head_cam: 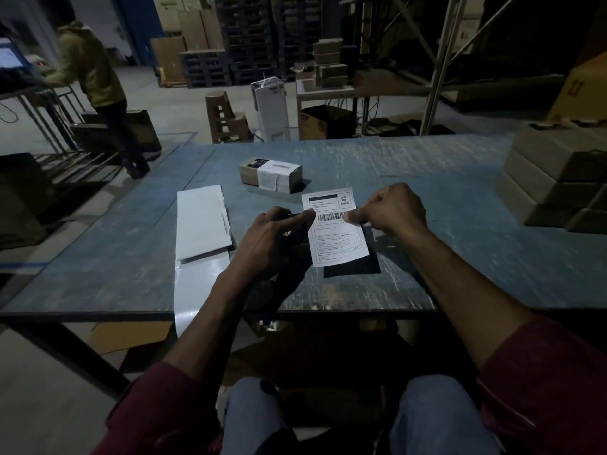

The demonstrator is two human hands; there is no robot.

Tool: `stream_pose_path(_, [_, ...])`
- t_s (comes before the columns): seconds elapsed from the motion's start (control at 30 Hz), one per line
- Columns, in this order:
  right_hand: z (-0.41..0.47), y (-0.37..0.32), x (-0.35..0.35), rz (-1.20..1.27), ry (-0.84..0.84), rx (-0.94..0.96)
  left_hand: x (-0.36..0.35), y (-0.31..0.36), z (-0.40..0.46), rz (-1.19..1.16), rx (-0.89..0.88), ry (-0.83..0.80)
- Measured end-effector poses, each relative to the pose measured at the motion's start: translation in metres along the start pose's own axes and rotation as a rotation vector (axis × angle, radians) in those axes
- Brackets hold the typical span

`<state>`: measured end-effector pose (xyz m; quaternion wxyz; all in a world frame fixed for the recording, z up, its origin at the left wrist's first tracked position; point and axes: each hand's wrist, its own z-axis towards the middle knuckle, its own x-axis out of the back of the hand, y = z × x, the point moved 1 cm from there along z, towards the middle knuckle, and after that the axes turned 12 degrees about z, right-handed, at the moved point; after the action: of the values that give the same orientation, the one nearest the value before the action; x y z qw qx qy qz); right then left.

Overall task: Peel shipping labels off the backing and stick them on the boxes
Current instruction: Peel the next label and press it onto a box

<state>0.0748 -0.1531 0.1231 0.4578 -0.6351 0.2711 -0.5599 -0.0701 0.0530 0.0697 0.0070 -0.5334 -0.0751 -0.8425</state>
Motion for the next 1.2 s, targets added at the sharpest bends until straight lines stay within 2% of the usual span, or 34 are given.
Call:
stream_pose_path(0.13, [0.009, 0.015, 0.003, -0.029, 0.038, -0.017, 0.005, 0.001, -0.002, -0.014, 0.018, -0.018])
stream_pose_path(0.3, [0.010, 0.026, 0.004, 0.304, -0.071, 0.018, 0.014, -0.001, -0.004, -0.092, 0.025, -0.001])
stream_pose_path(0.37, [0.005, 0.015, 0.008, 0.440, -0.192, -0.001, 0.023, -0.003, -0.003, -0.109, 0.025, 0.046])
stream_pose_path(0.43, [0.000, 0.002, 0.012, 0.559, -0.415, -0.061, 0.035, -0.005, 0.000, -0.129, 0.046, 0.083])
stream_pose_path(0.5, [-0.003, -0.007, 0.013, 0.563, -0.578, -0.053, 0.044, -0.004, 0.000, -0.156, 0.047, 0.111])
stream_pose_path(0.53, [-0.004, -0.011, 0.013, 0.547, -0.606, -0.031, 0.047, -0.003, 0.000, -0.173, 0.046, 0.124])
stream_pose_path(0.77, [-0.010, -0.023, 0.018, 0.588, -0.623, 0.027, 0.054, 0.000, -0.012, -0.294, 0.076, 0.120])
stream_pose_path(0.97, [-0.016, -0.029, 0.023, 0.593, -0.589, 0.073, 0.059, 0.005, -0.014, -0.276, 0.097, 0.099])
stream_pose_path(1.03, [-0.016, -0.029, 0.023, 0.608, -0.553, 0.082, 0.062, 0.007, -0.014, -0.406, 0.131, 0.020])
stream_pose_path(1.1, [-0.016, -0.028, 0.024, 0.623, -0.524, 0.086, 0.067, 0.012, -0.014, -0.636, 0.186, -0.048])
stream_pose_path(1.2, [-0.018, -0.029, 0.022, 0.624, -0.515, 0.098, 0.076, 0.024, -0.006, -1.012, 0.406, -0.039])
